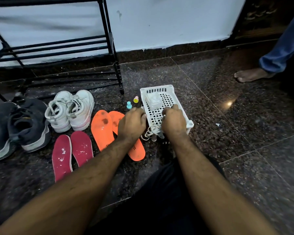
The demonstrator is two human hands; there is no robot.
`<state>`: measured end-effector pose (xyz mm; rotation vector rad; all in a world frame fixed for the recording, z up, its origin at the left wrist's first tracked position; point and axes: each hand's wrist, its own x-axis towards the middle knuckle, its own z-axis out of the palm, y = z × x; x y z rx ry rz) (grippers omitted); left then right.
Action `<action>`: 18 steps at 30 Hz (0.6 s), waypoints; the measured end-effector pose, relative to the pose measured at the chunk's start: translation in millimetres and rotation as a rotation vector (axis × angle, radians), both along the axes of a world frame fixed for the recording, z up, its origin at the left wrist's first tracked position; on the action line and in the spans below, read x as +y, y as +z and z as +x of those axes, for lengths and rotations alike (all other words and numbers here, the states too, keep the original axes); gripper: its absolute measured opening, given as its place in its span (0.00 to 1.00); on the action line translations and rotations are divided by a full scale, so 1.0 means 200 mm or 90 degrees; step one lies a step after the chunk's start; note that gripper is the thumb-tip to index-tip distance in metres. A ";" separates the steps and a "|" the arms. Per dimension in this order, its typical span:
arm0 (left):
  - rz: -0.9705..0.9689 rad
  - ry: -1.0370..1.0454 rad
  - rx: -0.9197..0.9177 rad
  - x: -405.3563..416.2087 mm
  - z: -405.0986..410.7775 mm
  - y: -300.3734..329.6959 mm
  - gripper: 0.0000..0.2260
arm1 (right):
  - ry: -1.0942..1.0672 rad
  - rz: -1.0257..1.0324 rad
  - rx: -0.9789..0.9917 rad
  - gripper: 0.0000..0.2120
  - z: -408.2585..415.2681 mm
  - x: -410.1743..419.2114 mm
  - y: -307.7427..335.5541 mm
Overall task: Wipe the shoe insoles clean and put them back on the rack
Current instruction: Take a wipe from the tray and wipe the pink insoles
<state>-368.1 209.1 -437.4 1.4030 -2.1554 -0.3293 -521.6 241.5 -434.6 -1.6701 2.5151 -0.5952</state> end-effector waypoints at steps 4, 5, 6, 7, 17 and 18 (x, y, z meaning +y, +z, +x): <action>0.016 0.035 -0.001 -0.10 -0.01 -0.02 0.05 | -0.016 -0.057 -0.034 0.14 0.02 -0.15 -0.07; 0.015 0.032 -0.009 -0.14 -0.02 -0.03 0.06 | -0.024 -0.060 -0.041 0.15 0.01 -0.19 -0.09; 0.021 0.025 -0.012 -0.18 -0.03 -0.04 0.07 | -0.033 -0.062 -0.046 0.17 0.00 -0.22 -0.10; 0.030 0.018 -0.011 -0.23 -0.05 -0.06 0.09 | -0.042 -0.069 -0.045 0.18 -0.01 -0.26 -0.12; 0.154 -0.094 -0.083 -0.70 -0.26 -0.17 0.50 | 0.011 -0.010 -0.070 0.09 -0.13 -0.46 -0.18; 0.176 -0.093 -0.070 -0.72 -0.27 -0.19 0.52 | 0.015 0.010 -0.074 0.09 -0.15 -0.47 -0.16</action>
